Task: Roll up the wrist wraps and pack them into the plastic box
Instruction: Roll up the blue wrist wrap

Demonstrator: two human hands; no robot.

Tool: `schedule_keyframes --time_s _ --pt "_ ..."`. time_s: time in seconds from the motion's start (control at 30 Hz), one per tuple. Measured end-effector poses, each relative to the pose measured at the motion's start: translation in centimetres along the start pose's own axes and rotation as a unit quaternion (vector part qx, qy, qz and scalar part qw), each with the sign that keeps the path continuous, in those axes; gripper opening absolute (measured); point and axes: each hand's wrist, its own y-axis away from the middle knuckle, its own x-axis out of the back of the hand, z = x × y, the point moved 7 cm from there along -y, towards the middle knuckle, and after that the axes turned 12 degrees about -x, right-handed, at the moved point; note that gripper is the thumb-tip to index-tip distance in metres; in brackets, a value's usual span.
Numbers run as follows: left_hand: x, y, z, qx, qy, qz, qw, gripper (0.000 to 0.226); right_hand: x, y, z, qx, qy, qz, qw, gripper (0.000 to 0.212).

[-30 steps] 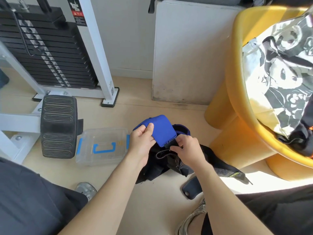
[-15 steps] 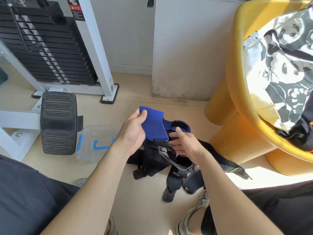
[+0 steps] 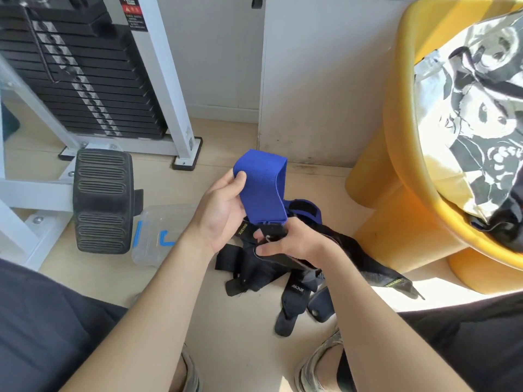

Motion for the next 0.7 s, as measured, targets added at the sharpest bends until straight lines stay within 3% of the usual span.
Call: schedule_keyframes --time_s 0.07,0.13,0.33,0.4,0.57,0.7 --pt "0.1 0.0 -0.1 0.002 0.002 0.0 1.0 0.038 0.5 -0.4 0.5 -0.005 0.063 0.089 0.994 0.022" --pt "0.1 0.1 -0.2 0.002 0.009 0.003 1.0 0.038 0.4 -0.4 1.3 -0.01 0.111 0.108 0.988 0.023" --pt "0.4 0.4 -1.0 0.003 0.082 0.061 0.995 0.035 0.4 0.1 3.5 -0.061 0.145 0.055 0.986 0.042" --pt "0.2 0.4 -1.0 -0.006 0.118 0.068 0.991 0.033 0.6 0.1 4.0 -0.081 0.174 0.052 0.98 0.04" --pt "0.1 0.3 -1.4 -0.009 0.141 0.103 0.985 0.03 3.5 0.5 2.8 -0.068 0.216 0.256 0.94 0.033" --pt "0.7 0.2 -0.5 -0.018 0.136 0.134 0.981 0.028 3.9 0.7 4.1 -0.082 0.185 0.257 0.945 0.037"
